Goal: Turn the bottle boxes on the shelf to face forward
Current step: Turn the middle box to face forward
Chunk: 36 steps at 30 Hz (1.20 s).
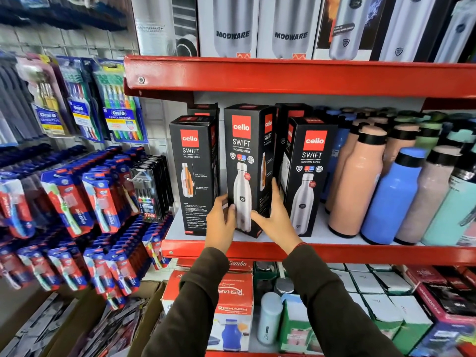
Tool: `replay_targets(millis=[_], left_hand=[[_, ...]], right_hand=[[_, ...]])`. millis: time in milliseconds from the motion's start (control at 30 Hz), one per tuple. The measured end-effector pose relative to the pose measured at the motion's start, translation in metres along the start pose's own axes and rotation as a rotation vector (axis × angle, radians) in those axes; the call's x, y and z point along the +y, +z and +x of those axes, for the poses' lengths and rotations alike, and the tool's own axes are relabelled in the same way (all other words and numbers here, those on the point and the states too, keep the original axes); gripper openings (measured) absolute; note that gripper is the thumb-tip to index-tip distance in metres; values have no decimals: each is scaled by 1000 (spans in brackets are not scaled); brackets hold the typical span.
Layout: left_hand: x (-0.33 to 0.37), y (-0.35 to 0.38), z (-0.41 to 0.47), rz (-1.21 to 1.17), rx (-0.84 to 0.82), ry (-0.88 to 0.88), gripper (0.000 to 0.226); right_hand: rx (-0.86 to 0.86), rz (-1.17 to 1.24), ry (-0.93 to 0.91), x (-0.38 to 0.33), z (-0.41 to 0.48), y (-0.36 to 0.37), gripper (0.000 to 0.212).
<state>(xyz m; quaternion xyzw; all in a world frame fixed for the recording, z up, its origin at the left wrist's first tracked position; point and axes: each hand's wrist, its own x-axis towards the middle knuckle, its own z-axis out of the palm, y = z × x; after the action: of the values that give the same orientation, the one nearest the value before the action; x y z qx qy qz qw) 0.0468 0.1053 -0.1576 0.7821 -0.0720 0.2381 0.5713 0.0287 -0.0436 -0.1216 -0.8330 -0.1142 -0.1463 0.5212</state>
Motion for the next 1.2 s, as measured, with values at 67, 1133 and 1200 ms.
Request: replay_targets(millis=[67,1133,1200], left_hand=[[-1,2,-3,-26,6,-7,30],[-5,6,-18,-91,37,-69,33],[-4,-2,-24,-122,67,-26,28]], right_hand=[[-22,-32,-27,2,1,2,90],[335,-40,-4,24,-5,31,53],[407,-49,-44,21,-12,36,46]])
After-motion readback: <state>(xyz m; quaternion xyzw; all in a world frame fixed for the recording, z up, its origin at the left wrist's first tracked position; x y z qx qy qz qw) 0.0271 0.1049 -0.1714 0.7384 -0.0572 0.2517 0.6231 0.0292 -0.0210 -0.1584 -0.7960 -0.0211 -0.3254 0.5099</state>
